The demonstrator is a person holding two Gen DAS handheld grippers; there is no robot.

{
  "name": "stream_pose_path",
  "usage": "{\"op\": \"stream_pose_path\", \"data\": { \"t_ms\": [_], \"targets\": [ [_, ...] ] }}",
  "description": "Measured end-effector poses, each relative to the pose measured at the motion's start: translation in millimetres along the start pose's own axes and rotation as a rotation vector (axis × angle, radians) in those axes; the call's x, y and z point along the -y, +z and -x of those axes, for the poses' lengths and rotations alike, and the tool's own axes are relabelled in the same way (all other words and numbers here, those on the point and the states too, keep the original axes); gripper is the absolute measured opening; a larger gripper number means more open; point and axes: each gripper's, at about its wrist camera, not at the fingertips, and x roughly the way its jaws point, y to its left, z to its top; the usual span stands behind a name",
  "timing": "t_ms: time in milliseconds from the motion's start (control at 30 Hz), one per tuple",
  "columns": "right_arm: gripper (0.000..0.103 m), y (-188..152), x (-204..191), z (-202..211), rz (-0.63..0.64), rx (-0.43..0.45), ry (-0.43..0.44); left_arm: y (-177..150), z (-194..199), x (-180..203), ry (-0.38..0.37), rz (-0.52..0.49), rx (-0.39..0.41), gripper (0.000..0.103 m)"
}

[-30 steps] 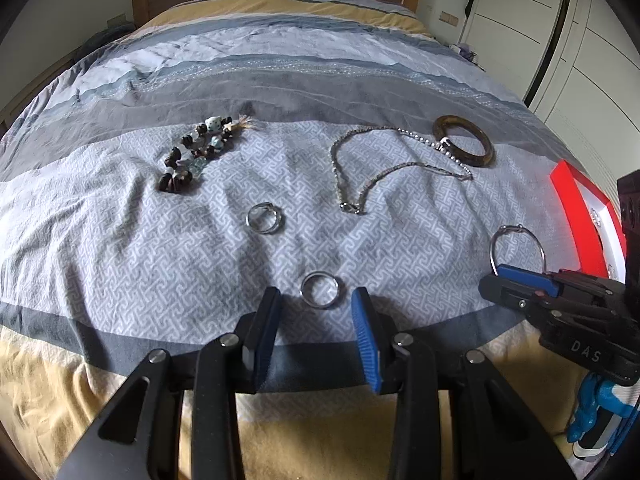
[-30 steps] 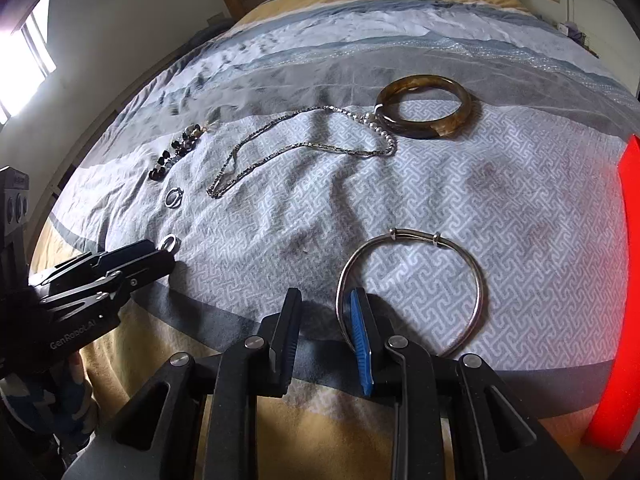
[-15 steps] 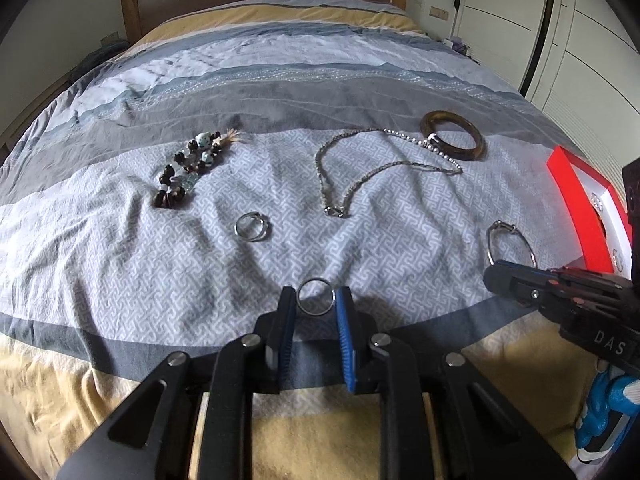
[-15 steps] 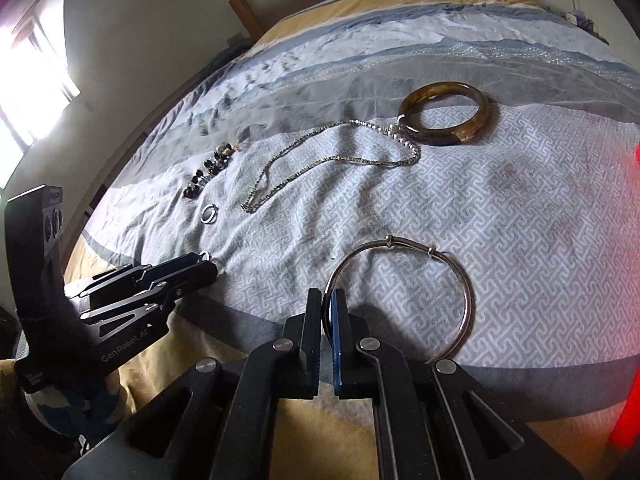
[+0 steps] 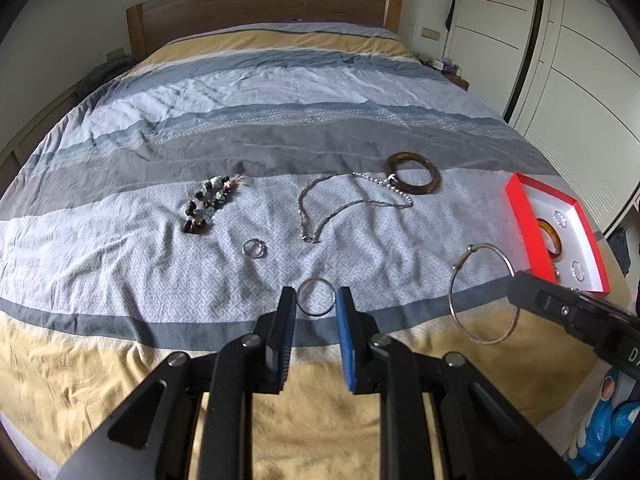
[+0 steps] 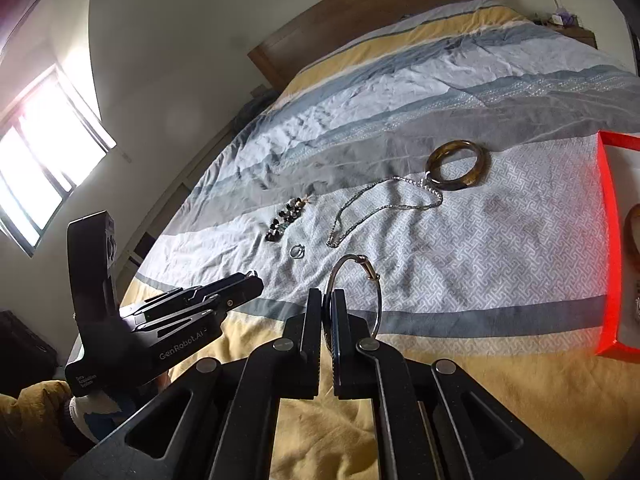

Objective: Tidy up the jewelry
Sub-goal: 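Carry the bangle and ring into the red box and open both tools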

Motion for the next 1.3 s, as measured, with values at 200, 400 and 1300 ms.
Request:
{"op": "stream_pose_path", "data": {
  "t_ms": [200,400,1300],
  "targets": [
    [0.004,-3,-2,39,-0.027,0.056,0.013,5,20,37,-0.042,-0.034,0.017,0.019],
    [0.004,8,22,89,-0.050,0.135,-0.029,17,26,94,-0.109,-0.093,0.032,0.019],
    [0.004,42,241,130,-0.102,0.135,-0.425,70,-147,315,-0.201,-0.330,-0.050,0.019]
  ]
}}
